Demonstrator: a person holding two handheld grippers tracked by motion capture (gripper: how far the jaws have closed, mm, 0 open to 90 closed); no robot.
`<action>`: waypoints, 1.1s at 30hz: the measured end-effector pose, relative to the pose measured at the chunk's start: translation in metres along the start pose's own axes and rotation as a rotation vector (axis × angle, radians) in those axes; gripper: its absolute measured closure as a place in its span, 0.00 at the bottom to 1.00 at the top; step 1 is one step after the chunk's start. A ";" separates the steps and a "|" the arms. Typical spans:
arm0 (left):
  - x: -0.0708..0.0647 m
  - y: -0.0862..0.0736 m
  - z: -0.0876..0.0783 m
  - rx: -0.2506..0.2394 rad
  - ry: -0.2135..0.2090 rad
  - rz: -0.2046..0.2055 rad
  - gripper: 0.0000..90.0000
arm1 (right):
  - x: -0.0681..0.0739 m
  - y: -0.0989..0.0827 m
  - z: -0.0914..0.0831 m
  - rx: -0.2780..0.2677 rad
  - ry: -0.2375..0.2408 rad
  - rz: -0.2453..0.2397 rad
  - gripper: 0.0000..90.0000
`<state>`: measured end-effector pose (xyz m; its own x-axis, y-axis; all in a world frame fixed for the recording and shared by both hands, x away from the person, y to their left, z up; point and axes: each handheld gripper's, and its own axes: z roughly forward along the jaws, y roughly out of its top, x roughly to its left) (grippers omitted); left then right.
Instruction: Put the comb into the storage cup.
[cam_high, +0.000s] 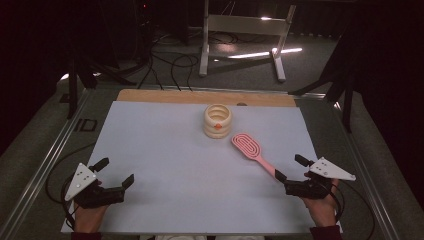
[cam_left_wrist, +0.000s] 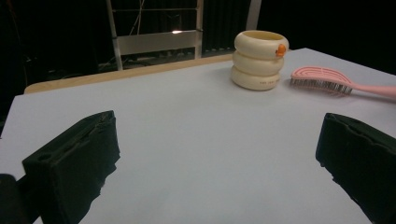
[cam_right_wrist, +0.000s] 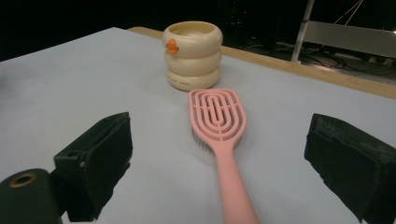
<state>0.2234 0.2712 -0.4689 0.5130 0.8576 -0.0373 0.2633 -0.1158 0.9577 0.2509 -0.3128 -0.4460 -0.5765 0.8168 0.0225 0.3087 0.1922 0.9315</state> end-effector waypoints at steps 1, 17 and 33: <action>0.000 0.000 0.000 0.001 -0.001 0.001 0.00 | 0.000 0.001 0.000 0.001 -0.001 0.002 0.08; 0.002 0.000 -0.002 -0.009 0.014 -0.008 0.00 | 0.000 0.015 0.013 0.037 -0.002 -0.012 0.08; 0.001 -0.001 -0.002 -0.009 0.023 -0.006 0.00 | 0.002 0.037 0.024 0.066 -0.028 -0.045 0.08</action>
<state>0.2217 0.2735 -0.4697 0.4923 0.8697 -0.0361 0.2586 -0.1065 0.9601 0.2794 -0.2912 -0.4206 -0.5696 0.8214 -0.0297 0.3327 0.2635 0.9055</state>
